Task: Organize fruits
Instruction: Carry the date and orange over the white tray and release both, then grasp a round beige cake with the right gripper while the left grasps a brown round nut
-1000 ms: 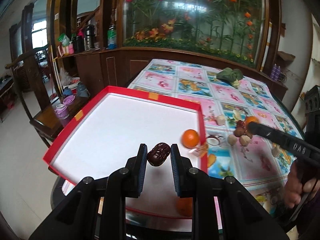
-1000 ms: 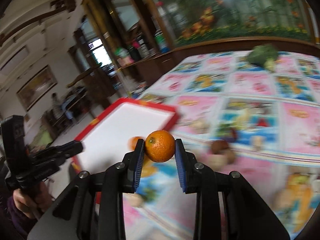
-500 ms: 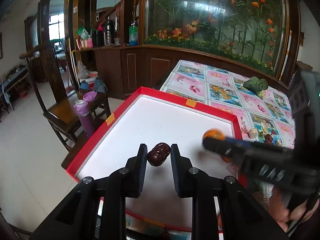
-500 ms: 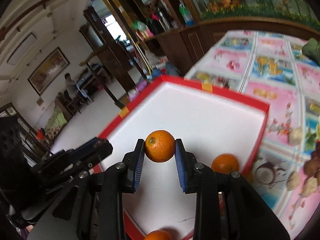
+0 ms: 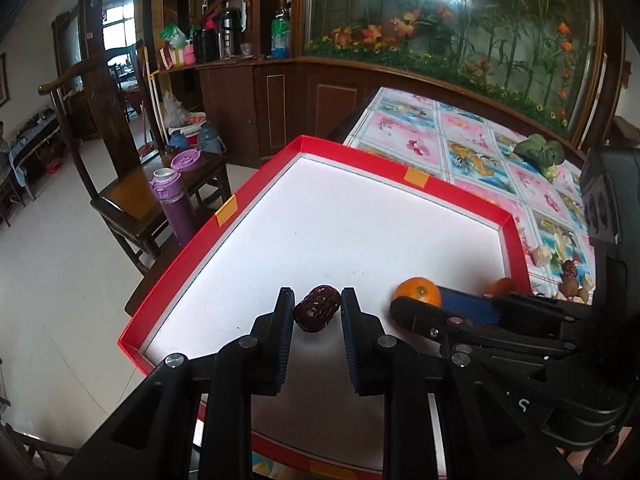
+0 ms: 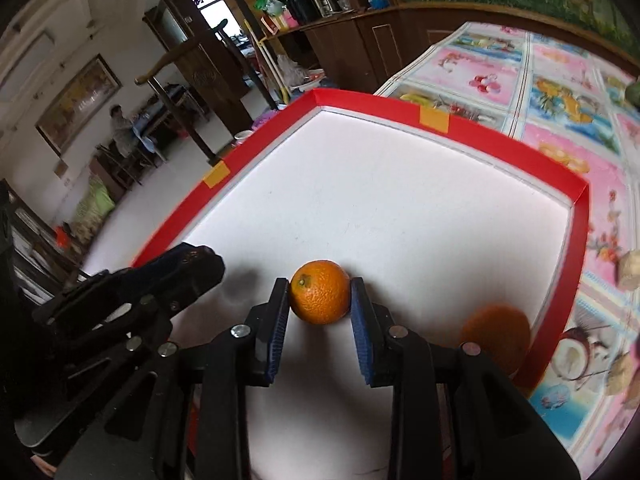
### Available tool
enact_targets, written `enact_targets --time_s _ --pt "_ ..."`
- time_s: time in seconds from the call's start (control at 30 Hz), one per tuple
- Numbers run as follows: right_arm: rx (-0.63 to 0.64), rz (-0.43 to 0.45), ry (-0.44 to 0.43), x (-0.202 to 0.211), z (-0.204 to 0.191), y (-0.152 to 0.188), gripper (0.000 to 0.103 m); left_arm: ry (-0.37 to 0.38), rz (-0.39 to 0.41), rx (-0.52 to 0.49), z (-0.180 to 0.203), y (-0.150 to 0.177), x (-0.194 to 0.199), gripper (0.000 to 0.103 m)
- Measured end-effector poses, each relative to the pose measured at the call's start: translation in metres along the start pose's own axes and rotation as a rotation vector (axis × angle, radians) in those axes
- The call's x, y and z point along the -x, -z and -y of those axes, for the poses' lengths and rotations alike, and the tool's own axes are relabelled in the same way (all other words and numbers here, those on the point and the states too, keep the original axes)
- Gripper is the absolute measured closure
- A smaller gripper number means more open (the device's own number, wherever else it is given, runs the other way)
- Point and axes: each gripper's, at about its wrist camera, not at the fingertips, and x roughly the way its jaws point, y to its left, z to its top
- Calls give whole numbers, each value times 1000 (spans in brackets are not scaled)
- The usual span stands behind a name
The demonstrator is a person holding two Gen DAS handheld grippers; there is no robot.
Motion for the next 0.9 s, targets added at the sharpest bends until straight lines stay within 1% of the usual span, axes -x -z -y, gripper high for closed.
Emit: enact_targets --time_s 0.13,0.27,0.33,0.4,0.47,0.53,0.57,0.6,0.63,0.67,0.7,0.73,0.77,0.8,0.83,0.9 --pt "2 -2 -5 1 2 1 70 -30 -28 3 -1 3 -7 81" --pt "7 -3 4 1 1 1 69 -38 -55 27 -4 7 -13 80" --pt "12 0 8 2 0 2 66 -51 -57 36 -5 8 -14 78" --pt "22 10 33 5 0 2 62 -64 -61 57 -8 9 -14 69" --pt "25 33 24 13 0 2 60 -68 -59 89 -11 10 -10 49" --pt "29 88 0 32 1 2 55 -60 -44 108 -13 12 -2 44" --pt "30 113 -1 40 2 3 53 -65 -27 105 -12 13 6 44" --pt "33 161 3 56 5 6 51 -68 -16 95 -10 14 12 44" --pt "33 185 7 65 8 9 50 -66 -12 86 -9 14 15 44" --pt "30 223 20 83 14 15 50 -57 -1 72 -6 16 22 44" --pt "28 242 27 95 20 19 50 -50 9 59 -3 16 28 44" --pt "28 266 37 111 28 25 50 -41 30 31 5 18 37 42" --pt "28 292 57 128 38 33 50 -35 44 12 10 19 43 36" --pt "25 319 91 145 49 42 47 -22 67 -19 19 22 51 33" --pt "16 346 136 163 64 51 42 -10 85 -45 27 24 56 30" --pt "-10 382 201 191 87 69 39 36 113 -115 47 29 69 30"
